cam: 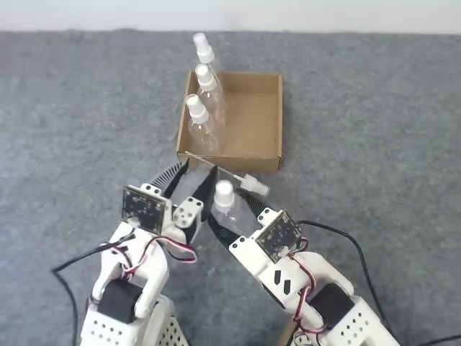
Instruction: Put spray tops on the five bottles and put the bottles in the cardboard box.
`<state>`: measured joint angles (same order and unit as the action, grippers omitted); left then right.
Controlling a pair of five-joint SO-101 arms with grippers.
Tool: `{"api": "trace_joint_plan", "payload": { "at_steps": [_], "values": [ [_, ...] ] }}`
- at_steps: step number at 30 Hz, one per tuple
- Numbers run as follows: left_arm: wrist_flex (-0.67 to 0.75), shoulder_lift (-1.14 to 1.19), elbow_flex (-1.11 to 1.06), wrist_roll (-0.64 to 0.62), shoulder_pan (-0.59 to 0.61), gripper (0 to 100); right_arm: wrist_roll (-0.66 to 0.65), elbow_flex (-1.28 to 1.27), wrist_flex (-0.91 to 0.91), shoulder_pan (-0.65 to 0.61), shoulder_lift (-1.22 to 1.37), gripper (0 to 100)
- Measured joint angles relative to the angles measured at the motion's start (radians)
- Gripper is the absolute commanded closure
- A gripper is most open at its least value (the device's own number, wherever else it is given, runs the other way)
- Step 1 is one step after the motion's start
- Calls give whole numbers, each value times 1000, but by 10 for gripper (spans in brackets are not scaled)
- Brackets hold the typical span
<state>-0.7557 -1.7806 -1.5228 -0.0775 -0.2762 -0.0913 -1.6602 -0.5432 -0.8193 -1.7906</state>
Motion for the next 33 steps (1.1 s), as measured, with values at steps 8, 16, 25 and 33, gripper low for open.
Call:
{"api": "trace_joint_plan", "payload": {
  "at_steps": [8,16,25,33],
  "values": [
    [-21,0,2,15,-32,833,0,0,0,0,0,991],
    [-26,6,-2,21,-48,834,0,0,0,0,0,991],
    [-41,0,0,69,-74,834,0,0,0,6,0,991],
    [-103,6,20,37,-26,834,0,0,-29,31,0,991]
  ]
}}
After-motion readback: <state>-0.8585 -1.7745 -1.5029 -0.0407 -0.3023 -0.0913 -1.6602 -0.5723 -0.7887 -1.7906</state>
